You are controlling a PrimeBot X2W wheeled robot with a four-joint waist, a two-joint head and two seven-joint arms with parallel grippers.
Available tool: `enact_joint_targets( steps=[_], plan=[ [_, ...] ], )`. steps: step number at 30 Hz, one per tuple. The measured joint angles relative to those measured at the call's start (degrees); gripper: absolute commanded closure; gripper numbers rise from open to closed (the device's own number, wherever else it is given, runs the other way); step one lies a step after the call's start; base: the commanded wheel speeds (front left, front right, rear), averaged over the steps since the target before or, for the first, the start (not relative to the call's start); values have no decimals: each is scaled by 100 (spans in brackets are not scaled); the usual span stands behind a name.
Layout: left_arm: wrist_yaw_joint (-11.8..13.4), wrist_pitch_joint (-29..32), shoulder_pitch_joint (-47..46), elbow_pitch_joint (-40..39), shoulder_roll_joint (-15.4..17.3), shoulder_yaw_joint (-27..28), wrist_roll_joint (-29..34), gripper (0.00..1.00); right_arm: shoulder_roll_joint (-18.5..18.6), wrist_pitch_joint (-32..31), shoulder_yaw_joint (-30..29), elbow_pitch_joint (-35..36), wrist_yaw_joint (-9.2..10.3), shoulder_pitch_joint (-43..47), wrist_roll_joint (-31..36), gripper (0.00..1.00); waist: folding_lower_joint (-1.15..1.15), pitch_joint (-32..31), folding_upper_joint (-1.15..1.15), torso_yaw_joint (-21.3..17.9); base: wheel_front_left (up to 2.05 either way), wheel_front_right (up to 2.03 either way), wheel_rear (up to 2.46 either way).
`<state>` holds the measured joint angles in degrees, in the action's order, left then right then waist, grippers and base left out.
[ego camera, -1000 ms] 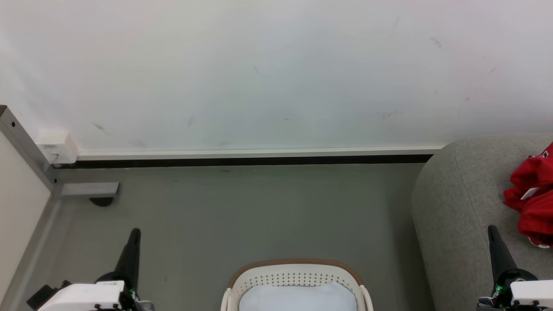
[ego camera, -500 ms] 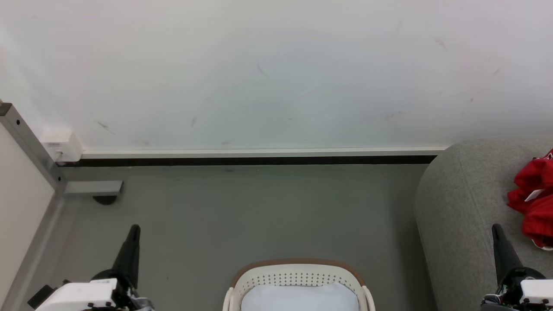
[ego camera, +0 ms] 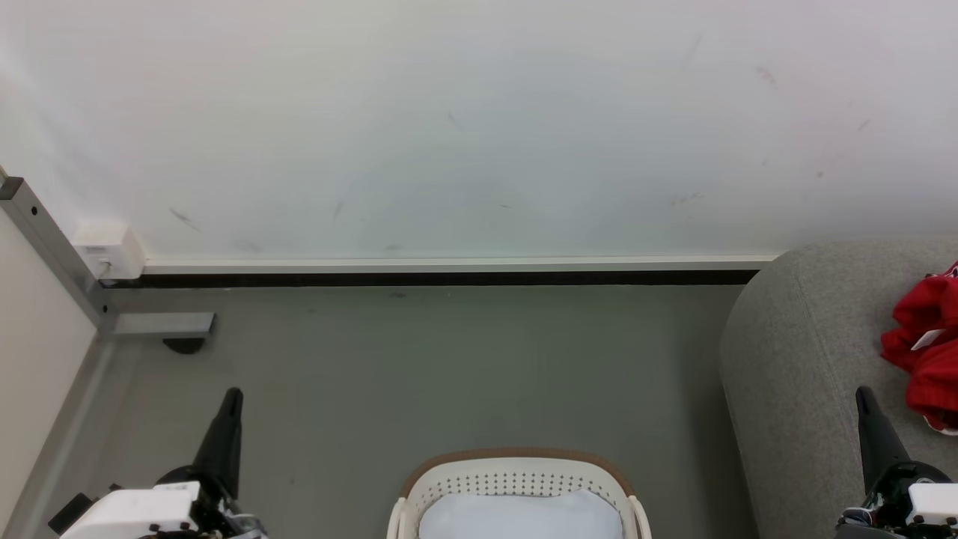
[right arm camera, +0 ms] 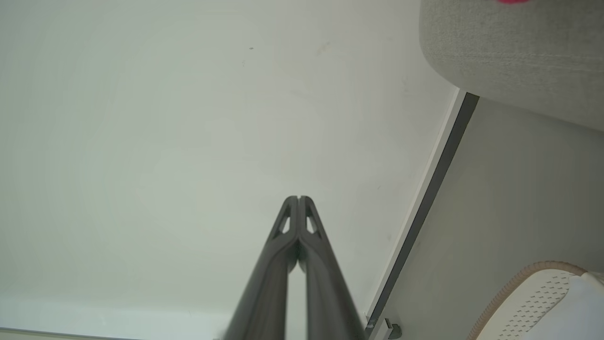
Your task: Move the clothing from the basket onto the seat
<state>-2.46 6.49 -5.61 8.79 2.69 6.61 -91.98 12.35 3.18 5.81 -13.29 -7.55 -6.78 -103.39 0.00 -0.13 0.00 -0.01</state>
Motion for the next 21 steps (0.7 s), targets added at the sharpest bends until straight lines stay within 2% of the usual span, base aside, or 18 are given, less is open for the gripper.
enact_joint_targets(
  steps=[21],
  plan=[
    [0,0,-1,-2,0,0,0,100,167,194,220,54,0,-2,-159,100,0,2,0,0,0,0,0]
  ],
)
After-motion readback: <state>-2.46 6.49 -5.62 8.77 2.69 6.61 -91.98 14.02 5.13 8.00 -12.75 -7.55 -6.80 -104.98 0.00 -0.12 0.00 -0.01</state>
